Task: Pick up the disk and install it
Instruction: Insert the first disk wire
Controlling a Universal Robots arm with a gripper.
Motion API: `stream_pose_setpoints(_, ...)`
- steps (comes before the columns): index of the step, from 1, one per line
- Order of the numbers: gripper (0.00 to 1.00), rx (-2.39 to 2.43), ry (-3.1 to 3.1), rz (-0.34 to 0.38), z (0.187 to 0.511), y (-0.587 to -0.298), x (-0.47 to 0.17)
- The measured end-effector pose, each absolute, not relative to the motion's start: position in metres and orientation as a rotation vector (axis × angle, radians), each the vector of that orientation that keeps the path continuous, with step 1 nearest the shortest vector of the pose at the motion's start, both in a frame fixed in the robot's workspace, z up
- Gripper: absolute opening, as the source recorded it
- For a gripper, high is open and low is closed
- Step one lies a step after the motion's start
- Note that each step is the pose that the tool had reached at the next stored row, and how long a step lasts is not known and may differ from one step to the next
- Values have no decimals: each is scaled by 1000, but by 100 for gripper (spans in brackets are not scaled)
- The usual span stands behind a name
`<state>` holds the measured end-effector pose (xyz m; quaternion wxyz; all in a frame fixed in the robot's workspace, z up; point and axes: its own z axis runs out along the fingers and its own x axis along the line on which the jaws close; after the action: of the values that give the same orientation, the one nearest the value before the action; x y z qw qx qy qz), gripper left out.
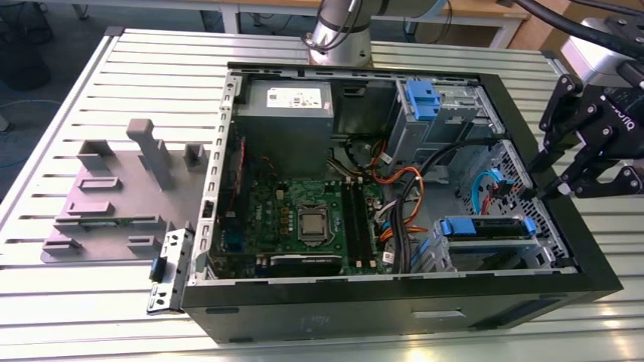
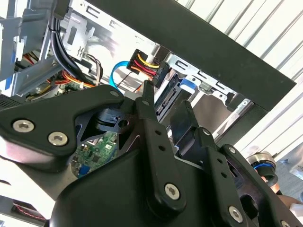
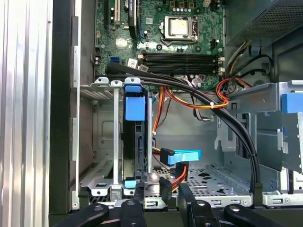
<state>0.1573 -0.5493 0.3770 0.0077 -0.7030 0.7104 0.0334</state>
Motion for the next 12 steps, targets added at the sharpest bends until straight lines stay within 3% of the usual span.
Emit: stream_pose_setpoints(12,41,-2198,2221,104,376,-547,158)
